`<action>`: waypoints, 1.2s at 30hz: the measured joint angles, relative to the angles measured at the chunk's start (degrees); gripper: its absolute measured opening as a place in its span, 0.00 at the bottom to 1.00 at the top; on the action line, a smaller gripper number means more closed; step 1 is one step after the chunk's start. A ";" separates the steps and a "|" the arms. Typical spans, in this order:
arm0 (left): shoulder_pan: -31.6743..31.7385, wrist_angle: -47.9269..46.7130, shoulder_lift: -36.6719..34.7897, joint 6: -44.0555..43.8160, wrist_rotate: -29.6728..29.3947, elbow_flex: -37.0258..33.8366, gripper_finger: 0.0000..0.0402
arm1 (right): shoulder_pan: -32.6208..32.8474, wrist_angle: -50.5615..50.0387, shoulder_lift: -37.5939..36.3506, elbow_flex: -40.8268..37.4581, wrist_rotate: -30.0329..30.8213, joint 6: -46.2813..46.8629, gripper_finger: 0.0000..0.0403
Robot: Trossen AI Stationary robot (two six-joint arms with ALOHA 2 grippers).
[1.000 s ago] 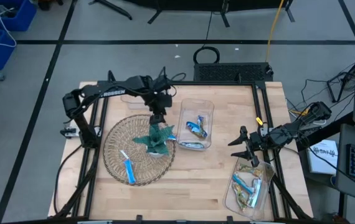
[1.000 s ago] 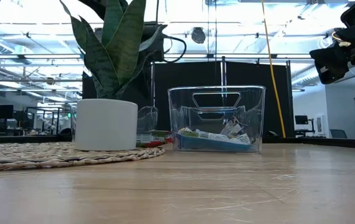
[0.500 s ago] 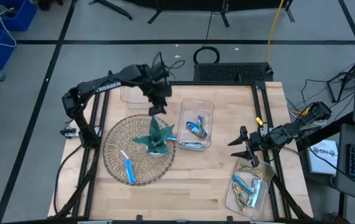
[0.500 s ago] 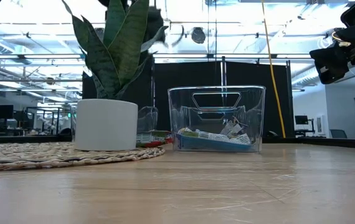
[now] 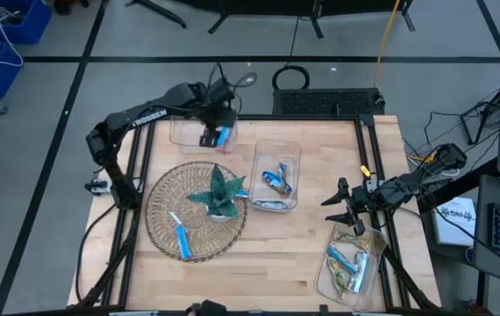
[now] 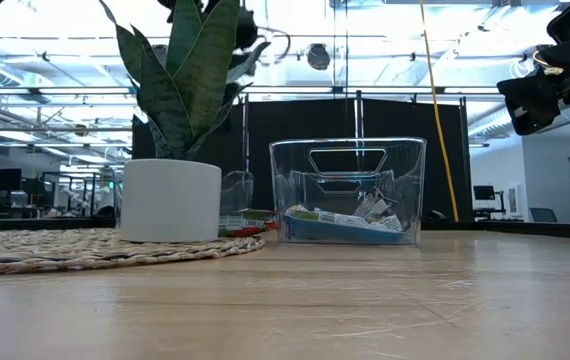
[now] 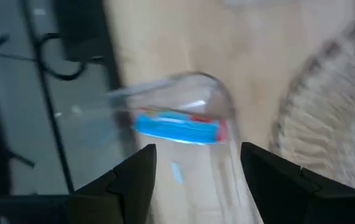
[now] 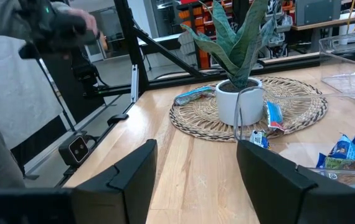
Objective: Pick and place Granola Bars by type
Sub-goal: Put the red granola bar into the top transparent bin
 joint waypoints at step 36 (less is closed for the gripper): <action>-13.16 14.59 1.35 26.28 10.58 -16.38 0.59 | 0.01 0.01 0.00 0.01 -0.02 -0.02 0.53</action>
